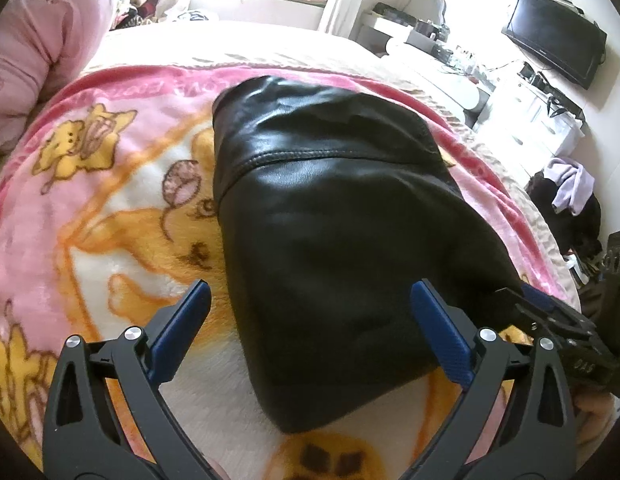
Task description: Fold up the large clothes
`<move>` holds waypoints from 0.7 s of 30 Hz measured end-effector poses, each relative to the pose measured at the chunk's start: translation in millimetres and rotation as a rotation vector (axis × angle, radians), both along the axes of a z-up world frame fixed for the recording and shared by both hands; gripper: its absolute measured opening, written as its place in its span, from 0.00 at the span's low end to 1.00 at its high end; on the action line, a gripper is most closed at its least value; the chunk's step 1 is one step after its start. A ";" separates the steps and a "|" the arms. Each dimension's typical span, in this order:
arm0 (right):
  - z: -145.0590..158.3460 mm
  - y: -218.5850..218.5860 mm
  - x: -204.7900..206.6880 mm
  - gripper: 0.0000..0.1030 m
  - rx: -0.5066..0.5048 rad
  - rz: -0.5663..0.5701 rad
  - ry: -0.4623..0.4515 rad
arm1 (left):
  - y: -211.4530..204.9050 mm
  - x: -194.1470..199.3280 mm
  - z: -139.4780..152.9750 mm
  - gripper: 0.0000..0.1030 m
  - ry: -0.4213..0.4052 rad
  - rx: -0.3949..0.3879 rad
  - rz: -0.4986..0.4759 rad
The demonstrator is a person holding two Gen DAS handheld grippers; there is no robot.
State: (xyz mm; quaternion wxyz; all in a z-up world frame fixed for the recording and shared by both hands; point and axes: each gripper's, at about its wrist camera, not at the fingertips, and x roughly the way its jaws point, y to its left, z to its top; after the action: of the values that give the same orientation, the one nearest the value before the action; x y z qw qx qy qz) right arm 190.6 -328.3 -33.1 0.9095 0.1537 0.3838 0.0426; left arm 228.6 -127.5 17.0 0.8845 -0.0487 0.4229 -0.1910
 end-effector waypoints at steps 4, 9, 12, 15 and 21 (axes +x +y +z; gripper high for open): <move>11.8 3.0 -14.8 0.94 -0.019 -0.004 -0.043 | 5.7 -15.4 9.6 0.91 -0.040 0.011 0.006; 20.7 10.5 -34.3 0.96 -0.042 -0.006 -0.089 | 14.6 -38.3 15.0 0.91 -0.076 0.020 0.018; 22.7 17.3 -49.8 0.96 -0.064 -0.007 -0.115 | 18.7 -53.5 12.9 0.91 -0.090 0.035 0.024; 23.3 27.2 -65.9 0.96 -0.099 -0.005 -0.144 | 23.2 -68.3 7.1 0.91 -0.091 0.034 0.038; 18.2 46.4 -97.1 0.96 -0.186 -0.017 -0.201 | 32.5 -97.7 -4.0 0.91 -0.101 0.027 0.052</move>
State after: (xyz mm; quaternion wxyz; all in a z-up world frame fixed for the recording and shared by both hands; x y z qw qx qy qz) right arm 93.6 -281.9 -14.9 0.9541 0.0668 0.2916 0.0143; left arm 130.9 -95.0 13.1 0.9099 -0.0380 0.3791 -0.1642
